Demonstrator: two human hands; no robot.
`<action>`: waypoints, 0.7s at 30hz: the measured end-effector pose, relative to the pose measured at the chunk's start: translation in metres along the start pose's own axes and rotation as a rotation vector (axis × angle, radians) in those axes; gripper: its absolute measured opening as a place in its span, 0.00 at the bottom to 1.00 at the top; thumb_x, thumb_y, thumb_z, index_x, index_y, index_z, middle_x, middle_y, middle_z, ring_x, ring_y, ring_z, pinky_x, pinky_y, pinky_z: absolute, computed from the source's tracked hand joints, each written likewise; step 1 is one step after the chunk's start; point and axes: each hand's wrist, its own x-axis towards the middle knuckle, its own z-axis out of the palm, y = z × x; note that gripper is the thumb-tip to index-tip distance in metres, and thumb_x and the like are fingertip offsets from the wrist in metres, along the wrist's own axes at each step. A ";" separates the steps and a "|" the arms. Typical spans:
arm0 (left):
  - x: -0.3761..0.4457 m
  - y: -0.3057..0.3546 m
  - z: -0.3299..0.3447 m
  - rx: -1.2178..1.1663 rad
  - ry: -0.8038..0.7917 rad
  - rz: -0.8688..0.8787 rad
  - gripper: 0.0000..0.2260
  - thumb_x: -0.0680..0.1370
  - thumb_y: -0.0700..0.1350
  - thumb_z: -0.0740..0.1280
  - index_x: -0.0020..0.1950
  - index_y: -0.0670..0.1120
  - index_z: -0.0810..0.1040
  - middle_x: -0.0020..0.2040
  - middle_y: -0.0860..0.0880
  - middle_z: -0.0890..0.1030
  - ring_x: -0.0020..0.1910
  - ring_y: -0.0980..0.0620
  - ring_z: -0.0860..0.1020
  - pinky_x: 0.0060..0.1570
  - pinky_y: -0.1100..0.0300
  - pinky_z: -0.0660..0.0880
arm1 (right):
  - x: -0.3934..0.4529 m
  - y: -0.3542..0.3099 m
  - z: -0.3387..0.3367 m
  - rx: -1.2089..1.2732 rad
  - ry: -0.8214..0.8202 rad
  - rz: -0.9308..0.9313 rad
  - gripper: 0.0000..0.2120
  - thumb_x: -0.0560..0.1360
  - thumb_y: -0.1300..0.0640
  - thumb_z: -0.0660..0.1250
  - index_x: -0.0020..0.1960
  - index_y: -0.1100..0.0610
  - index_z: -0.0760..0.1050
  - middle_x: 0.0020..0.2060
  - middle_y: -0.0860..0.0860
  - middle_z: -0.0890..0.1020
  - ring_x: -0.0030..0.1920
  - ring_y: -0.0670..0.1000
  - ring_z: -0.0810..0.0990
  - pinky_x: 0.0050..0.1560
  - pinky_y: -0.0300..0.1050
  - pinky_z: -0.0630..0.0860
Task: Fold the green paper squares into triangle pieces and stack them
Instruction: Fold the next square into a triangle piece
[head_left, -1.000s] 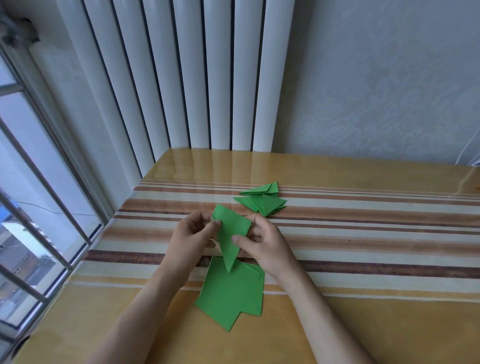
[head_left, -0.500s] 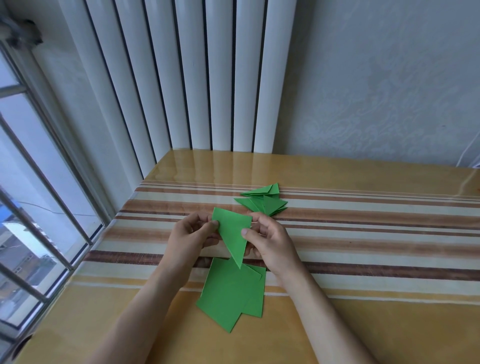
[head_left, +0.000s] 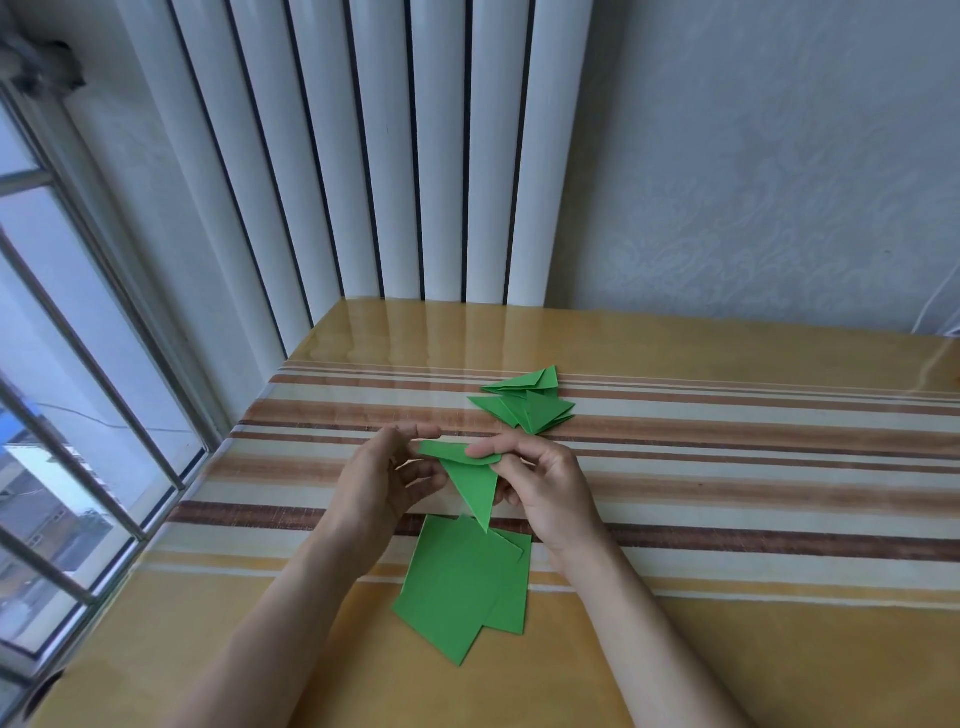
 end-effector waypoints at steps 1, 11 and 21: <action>0.001 -0.001 -0.001 0.005 -0.012 -0.015 0.13 0.86 0.46 0.59 0.56 0.39 0.80 0.43 0.43 0.82 0.40 0.49 0.80 0.45 0.56 0.81 | 0.000 0.000 0.000 -0.016 -0.001 -0.011 0.16 0.81 0.69 0.65 0.47 0.55 0.88 0.41 0.44 0.87 0.32 0.43 0.74 0.34 0.36 0.69; -0.002 -0.004 -0.005 0.120 0.037 0.037 0.14 0.72 0.40 0.77 0.55 0.40 0.80 0.39 0.45 0.83 0.34 0.53 0.83 0.32 0.61 0.82 | 0.003 0.006 0.001 -0.086 0.008 -0.036 0.15 0.76 0.59 0.61 0.52 0.47 0.84 0.49 0.44 0.85 0.51 0.51 0.83 0.53 0.49 0.80; -0.006 -0.006 -0.002 0.367 -0.013 0.105 0.15 0.70 0.48 0.79 0.51 0.42 0.83 0.41 0.43 0.86 0.38 0.51 0.84 0.30 0.60 0.76 | 0.002 0.013 0.001 -0.276 -0.062 -0.034 0.06 0.81 0.51 0.71 0.48 0.51 0.83 0.43 0.48 0.85 0.47 0.51 0.83 0.50 0.53 0.80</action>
